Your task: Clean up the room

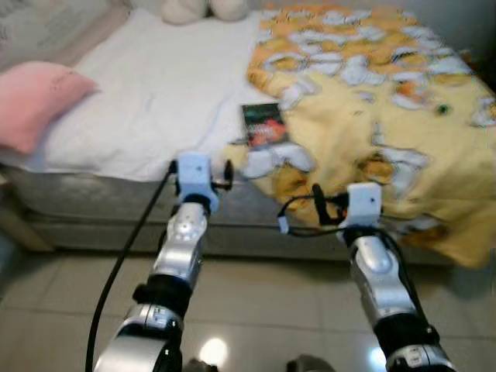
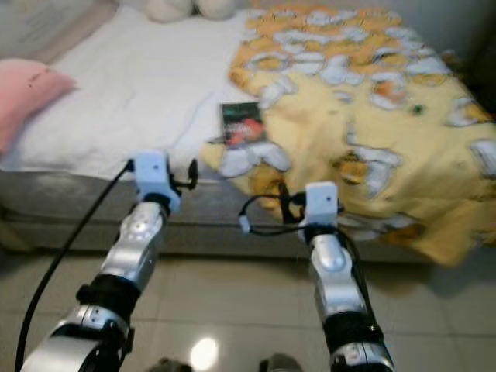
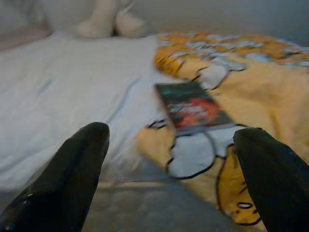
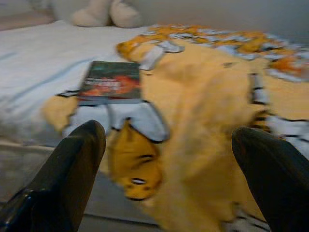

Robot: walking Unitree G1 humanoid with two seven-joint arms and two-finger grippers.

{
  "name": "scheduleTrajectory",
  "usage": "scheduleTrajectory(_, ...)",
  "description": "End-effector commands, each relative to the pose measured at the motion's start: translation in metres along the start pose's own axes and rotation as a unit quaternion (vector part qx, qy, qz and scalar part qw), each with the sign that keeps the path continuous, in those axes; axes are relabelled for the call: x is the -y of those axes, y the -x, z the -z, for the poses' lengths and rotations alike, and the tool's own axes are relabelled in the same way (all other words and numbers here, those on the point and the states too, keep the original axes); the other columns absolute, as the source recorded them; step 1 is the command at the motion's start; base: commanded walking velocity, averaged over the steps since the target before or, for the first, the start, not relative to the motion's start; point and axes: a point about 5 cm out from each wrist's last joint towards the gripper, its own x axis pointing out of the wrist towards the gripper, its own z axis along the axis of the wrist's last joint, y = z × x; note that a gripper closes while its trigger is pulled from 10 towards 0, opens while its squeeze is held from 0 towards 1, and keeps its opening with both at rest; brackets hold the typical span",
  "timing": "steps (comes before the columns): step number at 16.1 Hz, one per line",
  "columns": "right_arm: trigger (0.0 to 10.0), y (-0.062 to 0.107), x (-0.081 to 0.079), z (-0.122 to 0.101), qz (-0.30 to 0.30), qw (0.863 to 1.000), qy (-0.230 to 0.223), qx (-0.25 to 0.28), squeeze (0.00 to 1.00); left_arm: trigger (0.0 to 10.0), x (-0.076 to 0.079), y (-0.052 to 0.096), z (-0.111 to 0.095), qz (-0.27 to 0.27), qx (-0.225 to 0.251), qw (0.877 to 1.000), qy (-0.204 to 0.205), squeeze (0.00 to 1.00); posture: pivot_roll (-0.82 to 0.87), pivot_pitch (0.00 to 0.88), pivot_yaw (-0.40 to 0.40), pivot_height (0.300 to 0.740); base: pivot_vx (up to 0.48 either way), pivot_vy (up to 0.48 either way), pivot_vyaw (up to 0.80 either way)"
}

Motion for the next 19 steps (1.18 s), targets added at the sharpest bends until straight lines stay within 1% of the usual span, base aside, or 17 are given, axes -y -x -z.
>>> scheduleTrajectory(1,10.0,-0.002,-0.01,-0.003,-0.011,1.0,-0.003,0.009,0.0,10.0,-0.005,0.002,0.002,0.001,0.0,1.0,-0.016,0.0,-0.19,0.0,0.073,0.714,0.0,0.0,0.0)
scheduleTrajectory(2,10.0,-0.002,-0.01,-0.004,-0.012,1.0,-0.004,0.01,0.0,10.0,0.003,0.002,0.003,0.029,-0.01,0.999,0.013,0.0,-0.19,0.0,0.075,0.714,0.0,0.0,0.0)
scheduleTrajectory(3,10.0,-0.002,-0.011,-0.004,-0.012,1.0,-0.004,0.01,0.0,10.0,0.006,0.002,0.0,0.042,0.001,0.998,0.035,0.0,-0.19,0.0,0.075,0.714,0.285,0.0,0.0)
scheduleTrajectory(5,10.0,-0.002,-0.011,-0.003,-0.013,1.0,-0.004,0.01,0.0,10.0,0.008,0.0,-0.003,0.04,0.005,0.999,0.026,0.0,-0.19,0.0,0.075,0.714,0.48,0.0,0.0)
scheduleTrajectory(8,10.0,-0.003,-0.011,-0.004,-0.014,1.0,-0.003,0.009,0.0,10.0,0.002,-0.001,0.0,0.024,-0.007,0.998,0.049,0.0,-0.19,0.0,0.075,0.714,0.48,0.0,0.0)
scheduleTrajectory(12,10.0,-0.003,-0.012,-0.003,-0.021,1.0,0.0,0.007,0.0,10.0,0.005,-0.001,0.002,0.031,-0.011,0.999,0.039,0.0,-0.2,0.0,0.068,0.714,0.48,0.0,0.0)
scheduleTrajectory(18,10.0,-0.002,-0.011,-0.003,-0.024,1.0,0.002,0.005,0.0,10.0,0.008,-0.003,0.004,0.037,-0.019,0.998,0.041,0.0,-0.21,0.0,0.071,0.714,0.48,0.0,0.0)
scheduleTrajectory(19,10.0,-0.002,-0.011,-0.003,-0.024,1.0,0.003,0.006,0.0,10.0,0.008,-0.003,0.004,0.034,-0.02,0.998,0.047,0.0,-0.21,0.0,0.071,0.714,0.48,0.0,0.0)
